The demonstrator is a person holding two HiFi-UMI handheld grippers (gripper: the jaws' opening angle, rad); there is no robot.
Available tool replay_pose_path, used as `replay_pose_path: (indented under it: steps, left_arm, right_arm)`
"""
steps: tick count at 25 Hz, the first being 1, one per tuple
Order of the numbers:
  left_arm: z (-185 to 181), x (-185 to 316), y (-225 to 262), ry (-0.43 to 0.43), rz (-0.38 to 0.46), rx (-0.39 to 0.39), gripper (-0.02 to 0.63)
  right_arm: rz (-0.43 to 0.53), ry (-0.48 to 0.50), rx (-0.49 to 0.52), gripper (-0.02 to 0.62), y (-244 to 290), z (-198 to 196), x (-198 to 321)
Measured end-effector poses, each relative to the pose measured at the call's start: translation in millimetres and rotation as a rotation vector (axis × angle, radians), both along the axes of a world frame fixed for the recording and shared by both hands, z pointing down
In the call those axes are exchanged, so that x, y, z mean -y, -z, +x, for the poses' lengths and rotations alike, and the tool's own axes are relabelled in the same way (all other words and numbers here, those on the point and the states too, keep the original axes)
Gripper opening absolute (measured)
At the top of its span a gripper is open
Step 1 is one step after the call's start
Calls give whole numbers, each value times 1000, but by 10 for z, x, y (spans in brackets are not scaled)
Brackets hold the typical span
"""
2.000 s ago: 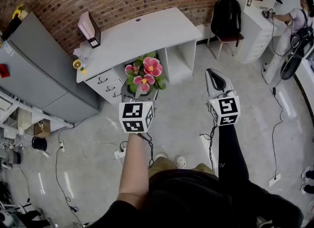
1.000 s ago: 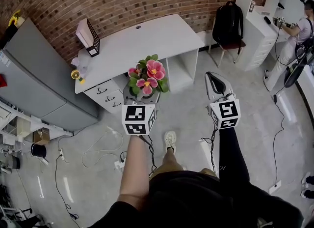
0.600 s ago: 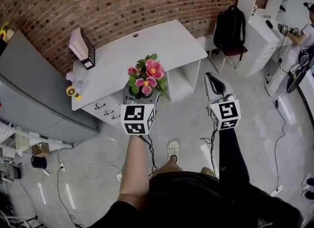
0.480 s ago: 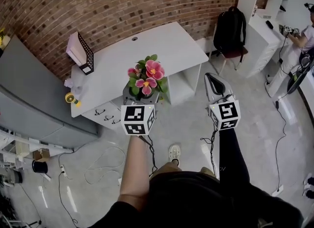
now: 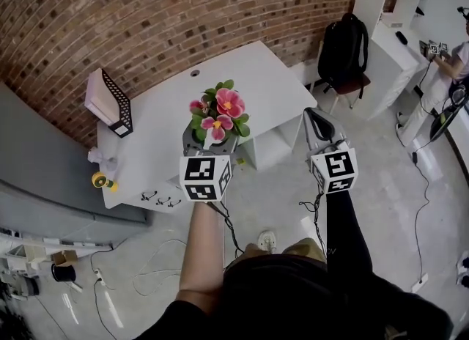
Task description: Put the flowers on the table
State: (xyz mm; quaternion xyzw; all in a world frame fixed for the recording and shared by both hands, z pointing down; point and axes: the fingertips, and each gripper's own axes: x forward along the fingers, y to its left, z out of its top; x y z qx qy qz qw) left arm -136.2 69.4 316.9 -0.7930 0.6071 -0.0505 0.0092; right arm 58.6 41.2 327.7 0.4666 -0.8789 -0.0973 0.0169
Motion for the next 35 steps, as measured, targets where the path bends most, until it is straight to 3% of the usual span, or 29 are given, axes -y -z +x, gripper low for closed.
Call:
replay_pose_path:
  steps: [18,35]
  left_arm:
    - [-303,987,-105,22,-17,-13,342]
    - [-428,3159,-307,147,-58,-38,342]
  right_arm:
    - [2,29,-6,2,-15,-324,1096]
    - [-5,192,10,2,-75,-670,3541]
